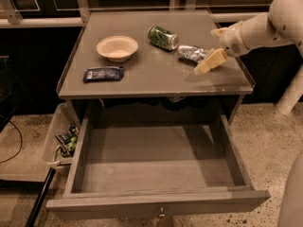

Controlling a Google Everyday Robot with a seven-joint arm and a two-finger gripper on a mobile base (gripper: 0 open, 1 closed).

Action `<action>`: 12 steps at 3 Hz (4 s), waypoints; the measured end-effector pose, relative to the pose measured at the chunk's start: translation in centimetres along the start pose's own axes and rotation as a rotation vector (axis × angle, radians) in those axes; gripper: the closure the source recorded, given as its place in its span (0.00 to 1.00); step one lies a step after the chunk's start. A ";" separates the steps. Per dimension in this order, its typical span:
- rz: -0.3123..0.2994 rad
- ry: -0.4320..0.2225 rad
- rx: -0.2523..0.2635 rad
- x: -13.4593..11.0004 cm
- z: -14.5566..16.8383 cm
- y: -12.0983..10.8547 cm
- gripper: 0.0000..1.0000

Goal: Place redbull can into top drawer

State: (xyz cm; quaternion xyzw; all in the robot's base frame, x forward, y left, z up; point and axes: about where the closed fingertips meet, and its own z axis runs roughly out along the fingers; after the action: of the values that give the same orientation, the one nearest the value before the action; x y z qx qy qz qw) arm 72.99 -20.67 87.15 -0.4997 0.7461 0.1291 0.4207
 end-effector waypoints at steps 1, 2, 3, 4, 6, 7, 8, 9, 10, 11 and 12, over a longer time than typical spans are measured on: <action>0.055 -0.071 -0.057 -0.3 1.4 -0.4 0.00; 0.096 -0.098 -0.110 -0.3 2.9 -0.4 0.00; 0.096 -0.102 -0.111 -0.3 2.9 -0.6 0.18; 0.096 -0.102 -0.111 -0.3 2.9 -0.6 0.41; 0.096 -0.102 -0.111 -0.3 2.9 -0.6 0.87; 0.096 -0.102 -0.111 -0.3 2.9 -0.5 1.00; 0.078 -0.109 -0.124 -0.7 3.1 0.3 1.00; 0.032 -0.129 -0.138 -1.3 1.9 2.2 1.00; -0.042 -0.150 -0.146 -1.9 -0.5 4.8 1.00; -0.113 -0.165 -0.129 -1.9 -3.5 7.4 1.00; -0.167 -0.194 -0.107 -1.1 -6.3 11.3 1.00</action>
Offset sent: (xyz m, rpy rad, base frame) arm 0.0352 0.0155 -0.0163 0.2073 0.1346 0.0647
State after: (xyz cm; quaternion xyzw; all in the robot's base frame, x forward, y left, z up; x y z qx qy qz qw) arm 60.32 -18.58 89.28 -0.5669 0.6499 0.1809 0.4728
